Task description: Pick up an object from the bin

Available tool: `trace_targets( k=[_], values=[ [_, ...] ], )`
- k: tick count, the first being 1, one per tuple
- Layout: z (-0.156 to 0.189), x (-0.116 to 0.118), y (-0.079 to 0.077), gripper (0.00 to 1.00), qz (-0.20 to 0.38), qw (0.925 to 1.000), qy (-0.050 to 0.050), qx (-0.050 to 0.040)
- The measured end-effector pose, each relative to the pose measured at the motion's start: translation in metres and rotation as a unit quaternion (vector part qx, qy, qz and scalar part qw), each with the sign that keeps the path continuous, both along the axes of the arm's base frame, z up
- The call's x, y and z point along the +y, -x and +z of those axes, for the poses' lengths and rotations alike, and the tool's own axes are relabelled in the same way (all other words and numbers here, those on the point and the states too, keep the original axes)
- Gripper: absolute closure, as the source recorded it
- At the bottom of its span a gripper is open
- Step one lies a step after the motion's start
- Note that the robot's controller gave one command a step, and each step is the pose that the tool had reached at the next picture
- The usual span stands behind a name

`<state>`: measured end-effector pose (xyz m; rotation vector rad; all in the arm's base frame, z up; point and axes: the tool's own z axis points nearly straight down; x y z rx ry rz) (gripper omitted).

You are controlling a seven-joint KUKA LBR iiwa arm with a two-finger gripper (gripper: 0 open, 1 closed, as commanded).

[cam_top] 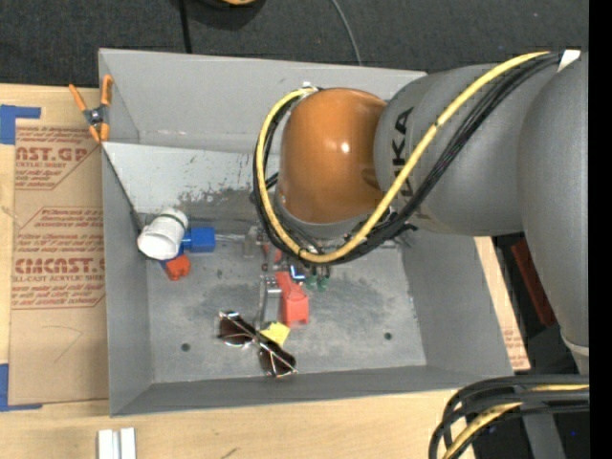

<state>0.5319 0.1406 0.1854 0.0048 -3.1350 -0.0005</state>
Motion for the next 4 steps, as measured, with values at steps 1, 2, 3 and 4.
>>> trace_targets(
  k=[1,2,3,4],
  values=[
    [0.005,-0.001,-0.001,0.00,-0.001,1.0000,-0.001,-0.0036],
    [-0.032,-0.020,0.003,0.00,-0.006,1.0000,-0.002,-0.0048],
    [-0.054,-0.032,0.006,0.00,-0.086,0.9963,0.000,-0.0001],
    [-0.082,-0.039,0.007,0.00,-0.130,0.9916,-0.001,-0.0041]
  ],
)
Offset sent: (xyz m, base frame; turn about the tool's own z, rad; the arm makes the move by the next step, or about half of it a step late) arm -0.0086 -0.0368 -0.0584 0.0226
